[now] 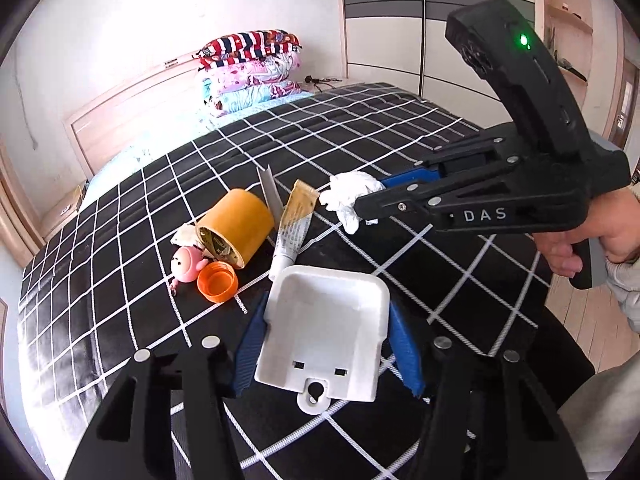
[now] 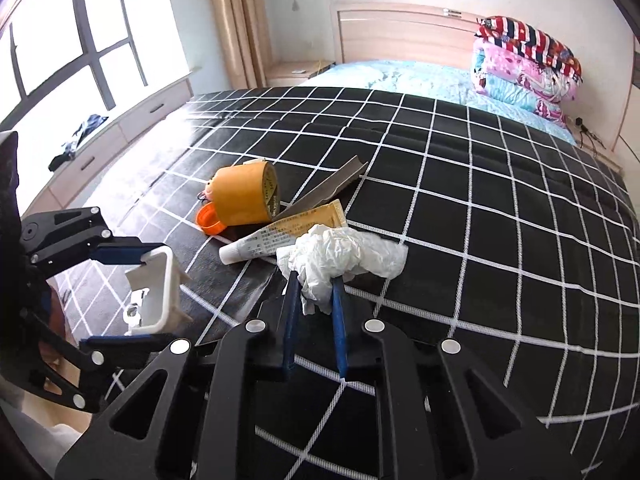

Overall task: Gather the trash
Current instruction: 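Grasp the white glove with the right gripper while the left grasps the white plastic holder, then carry the glove and white holder over the trash bin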

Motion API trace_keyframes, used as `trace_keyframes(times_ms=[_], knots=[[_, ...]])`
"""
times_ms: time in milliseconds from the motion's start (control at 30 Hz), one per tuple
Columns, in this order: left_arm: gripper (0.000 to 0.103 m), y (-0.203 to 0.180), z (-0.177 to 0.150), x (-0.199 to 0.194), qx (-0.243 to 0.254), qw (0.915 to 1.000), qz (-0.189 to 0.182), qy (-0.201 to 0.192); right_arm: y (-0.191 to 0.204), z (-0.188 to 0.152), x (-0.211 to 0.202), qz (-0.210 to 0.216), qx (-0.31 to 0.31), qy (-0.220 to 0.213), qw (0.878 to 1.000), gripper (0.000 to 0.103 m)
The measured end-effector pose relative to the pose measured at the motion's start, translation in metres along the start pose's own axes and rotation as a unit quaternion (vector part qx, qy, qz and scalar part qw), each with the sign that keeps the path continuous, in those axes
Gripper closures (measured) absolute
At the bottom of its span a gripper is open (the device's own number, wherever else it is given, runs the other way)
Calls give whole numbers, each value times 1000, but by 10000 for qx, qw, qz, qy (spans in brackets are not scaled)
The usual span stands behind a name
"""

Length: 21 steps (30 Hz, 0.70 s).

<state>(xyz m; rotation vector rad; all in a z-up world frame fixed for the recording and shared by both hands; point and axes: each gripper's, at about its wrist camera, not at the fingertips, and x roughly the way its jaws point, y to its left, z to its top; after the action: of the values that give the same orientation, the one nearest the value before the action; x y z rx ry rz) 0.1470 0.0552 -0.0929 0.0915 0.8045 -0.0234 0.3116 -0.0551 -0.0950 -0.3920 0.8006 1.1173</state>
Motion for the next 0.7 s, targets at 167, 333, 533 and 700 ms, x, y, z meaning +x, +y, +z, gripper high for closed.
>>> trace_keyframes(times_ms=[167, 333, 533, 700], knots=[[48, -9, -2, -14, -42, 10000, 20, -81, 4, -7, -17, -17, -4, -94, 10000, 87], [48, -16, -7, -28, -122, 9998, 14, -143, 12, -14, -32, -7, -59, -168, 9998, 87], [48, -25, -14, -44, -181, 9996, 20, -194, 24, -25, -49, 33, -120, -251, 9996, 87], [48, -34, -20, -55, -213, 9995, 9, -215, 35, -35, -63, 90, -220, -298, 9993, 87]])
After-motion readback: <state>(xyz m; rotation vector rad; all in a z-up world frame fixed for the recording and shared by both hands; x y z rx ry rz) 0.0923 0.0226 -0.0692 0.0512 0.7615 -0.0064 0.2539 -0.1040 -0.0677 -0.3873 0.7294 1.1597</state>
